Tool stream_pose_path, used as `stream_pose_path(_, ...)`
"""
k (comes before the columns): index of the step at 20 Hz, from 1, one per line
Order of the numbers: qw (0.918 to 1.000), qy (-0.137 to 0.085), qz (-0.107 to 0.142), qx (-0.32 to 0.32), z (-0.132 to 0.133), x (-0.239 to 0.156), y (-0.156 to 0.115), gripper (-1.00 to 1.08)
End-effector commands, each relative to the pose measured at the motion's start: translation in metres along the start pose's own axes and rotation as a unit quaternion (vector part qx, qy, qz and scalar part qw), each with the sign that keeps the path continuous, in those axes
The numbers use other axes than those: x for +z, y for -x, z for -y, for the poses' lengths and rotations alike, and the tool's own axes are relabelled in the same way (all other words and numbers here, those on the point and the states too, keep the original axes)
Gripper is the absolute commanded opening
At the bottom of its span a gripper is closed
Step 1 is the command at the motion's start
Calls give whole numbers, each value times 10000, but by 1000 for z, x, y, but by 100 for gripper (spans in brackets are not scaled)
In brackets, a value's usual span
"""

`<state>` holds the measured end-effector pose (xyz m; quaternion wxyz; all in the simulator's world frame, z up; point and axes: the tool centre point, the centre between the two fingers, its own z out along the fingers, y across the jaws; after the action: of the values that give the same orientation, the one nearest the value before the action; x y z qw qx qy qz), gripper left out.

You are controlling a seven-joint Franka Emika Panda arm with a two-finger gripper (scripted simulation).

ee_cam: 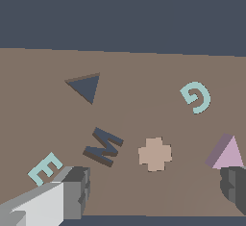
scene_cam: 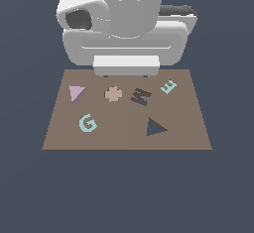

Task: Insert a designated object into the corresponding slot on a board.

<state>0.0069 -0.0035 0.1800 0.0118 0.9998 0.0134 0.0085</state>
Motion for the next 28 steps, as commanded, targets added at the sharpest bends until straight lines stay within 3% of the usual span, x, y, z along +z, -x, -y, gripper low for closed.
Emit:
stream_pose_path(1, 10000, 0, 0, 0, 0, 0, 0, 100)
stream_pose_path(6, 9998, -3, 8, 223, -14, 10, 0, 100)
stream_pose_path(11, 9959, -15, 33, 908, -55, 39, 3, 100)
stream_pose_path(20, 9660, -58, 95, 2582, -151, 112, 37, 100)
stream_pose_path(24, 9559, -74, 110, 2935, -169, 128, 49, 100)
stream_pose_path(28, 9528, -85, 115, 3033, -174, 133, 52, 100)
